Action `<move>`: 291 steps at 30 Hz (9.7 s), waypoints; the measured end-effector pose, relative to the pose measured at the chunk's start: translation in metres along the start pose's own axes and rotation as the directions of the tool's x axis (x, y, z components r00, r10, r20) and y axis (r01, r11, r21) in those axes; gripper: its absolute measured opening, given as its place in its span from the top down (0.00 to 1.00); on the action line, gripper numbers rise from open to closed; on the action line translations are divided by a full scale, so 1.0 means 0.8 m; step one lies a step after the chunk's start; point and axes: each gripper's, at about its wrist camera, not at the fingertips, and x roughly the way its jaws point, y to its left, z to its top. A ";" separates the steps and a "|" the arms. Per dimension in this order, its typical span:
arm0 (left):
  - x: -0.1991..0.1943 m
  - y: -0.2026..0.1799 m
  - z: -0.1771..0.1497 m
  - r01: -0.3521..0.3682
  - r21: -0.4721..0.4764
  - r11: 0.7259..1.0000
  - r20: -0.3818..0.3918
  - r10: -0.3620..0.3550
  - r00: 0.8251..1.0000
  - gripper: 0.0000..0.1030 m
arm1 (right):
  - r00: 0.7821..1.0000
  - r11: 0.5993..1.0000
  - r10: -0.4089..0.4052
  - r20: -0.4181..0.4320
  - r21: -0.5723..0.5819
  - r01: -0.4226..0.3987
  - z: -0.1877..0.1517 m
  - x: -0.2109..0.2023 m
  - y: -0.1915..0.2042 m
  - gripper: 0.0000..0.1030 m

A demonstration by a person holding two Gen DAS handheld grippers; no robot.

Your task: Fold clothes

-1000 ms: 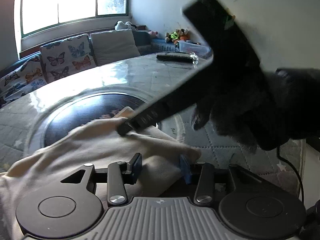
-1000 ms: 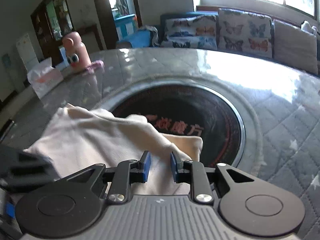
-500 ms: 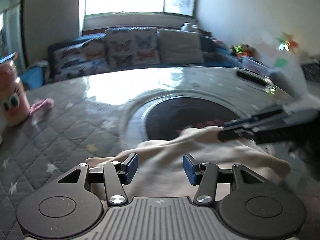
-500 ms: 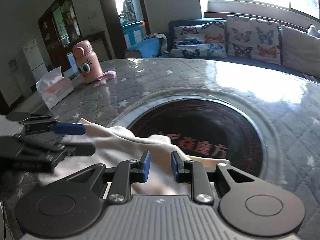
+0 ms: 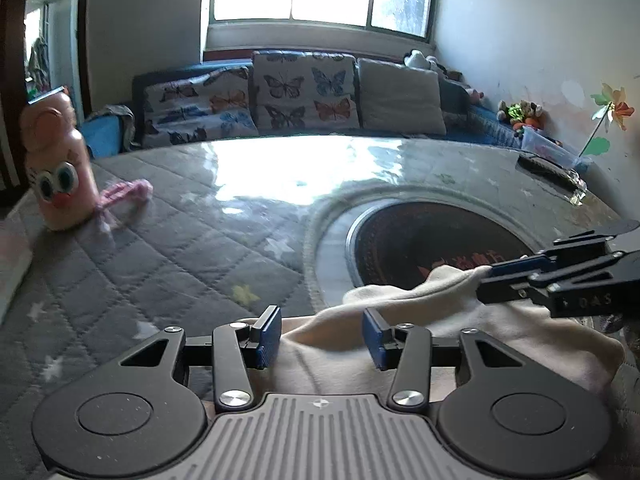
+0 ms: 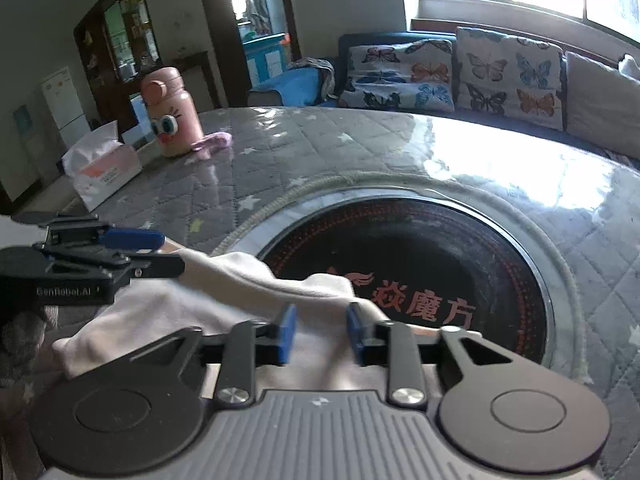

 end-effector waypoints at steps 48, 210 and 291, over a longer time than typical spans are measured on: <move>-0.073 0.009 -0.081 -0.105 -0.049 0.993 -0.014 0.105 0.994 0.30 | 0.994 0.984 0.103 0.025 -0.146 -0.098 -0.100 -0.090 0.056 0.37; -0.024 0.076 -0.060 0.144 -0.706 0.693 -0.037 -0.239 0.970 0.82 | 0.994 0.981 0.000 0.112 -0.190 0.021 -0.051 -0.057 0.073 0.77; -0.139 0.196 -0.035 -0.190 -0.594 0.781 -0.011 0.228 0.974 0.74 | 0.989 0.976 0.128 0.069 -0.187 -0.114 0.065 0.068 0.132 0.81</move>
